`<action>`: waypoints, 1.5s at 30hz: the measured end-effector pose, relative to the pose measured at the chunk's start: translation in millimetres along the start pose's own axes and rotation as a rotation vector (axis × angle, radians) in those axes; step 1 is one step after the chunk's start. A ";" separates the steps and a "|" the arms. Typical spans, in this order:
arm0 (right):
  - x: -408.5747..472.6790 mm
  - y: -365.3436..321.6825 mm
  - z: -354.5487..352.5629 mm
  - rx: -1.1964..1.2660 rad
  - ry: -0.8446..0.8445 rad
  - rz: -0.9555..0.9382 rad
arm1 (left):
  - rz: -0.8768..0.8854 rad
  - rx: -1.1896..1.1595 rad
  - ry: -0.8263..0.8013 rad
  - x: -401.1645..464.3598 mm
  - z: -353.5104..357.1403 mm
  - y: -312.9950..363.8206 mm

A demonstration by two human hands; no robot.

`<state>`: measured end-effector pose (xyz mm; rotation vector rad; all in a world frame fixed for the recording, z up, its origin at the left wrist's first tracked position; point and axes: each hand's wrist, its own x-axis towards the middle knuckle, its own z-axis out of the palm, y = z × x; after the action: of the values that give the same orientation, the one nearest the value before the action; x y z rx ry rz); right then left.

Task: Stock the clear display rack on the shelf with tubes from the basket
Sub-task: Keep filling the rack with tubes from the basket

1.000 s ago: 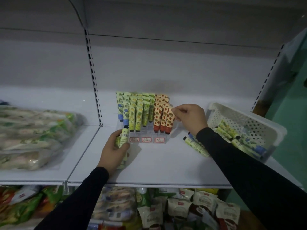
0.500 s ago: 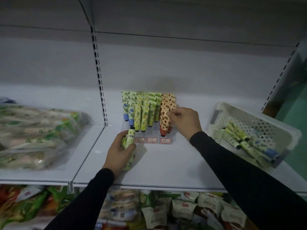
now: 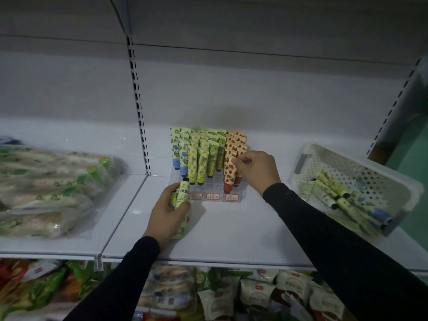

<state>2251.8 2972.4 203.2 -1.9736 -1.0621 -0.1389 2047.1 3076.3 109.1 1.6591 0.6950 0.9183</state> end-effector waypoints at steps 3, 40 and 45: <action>2.4 0.1 -0.5 -0.001 -0.010 -0.002 | 0.001 -0.007 0.000 0.0 -0.1 0.5; -11.8 -8.6 -9.3 0.066 0.102 -0.027 | -0.028 -0.068 0.001 -0.7 -1.7 1.3; -35.2 -11.8 -15.0 0.106 0.009 -0.070 | -0.049 -0.081 -0.109 -2.8 3.0 20.7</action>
<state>2225.3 2942.5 203.9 -1.8404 -1.1106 -0.1268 2048.1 3067.0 128.1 1.6011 0.6140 0.8054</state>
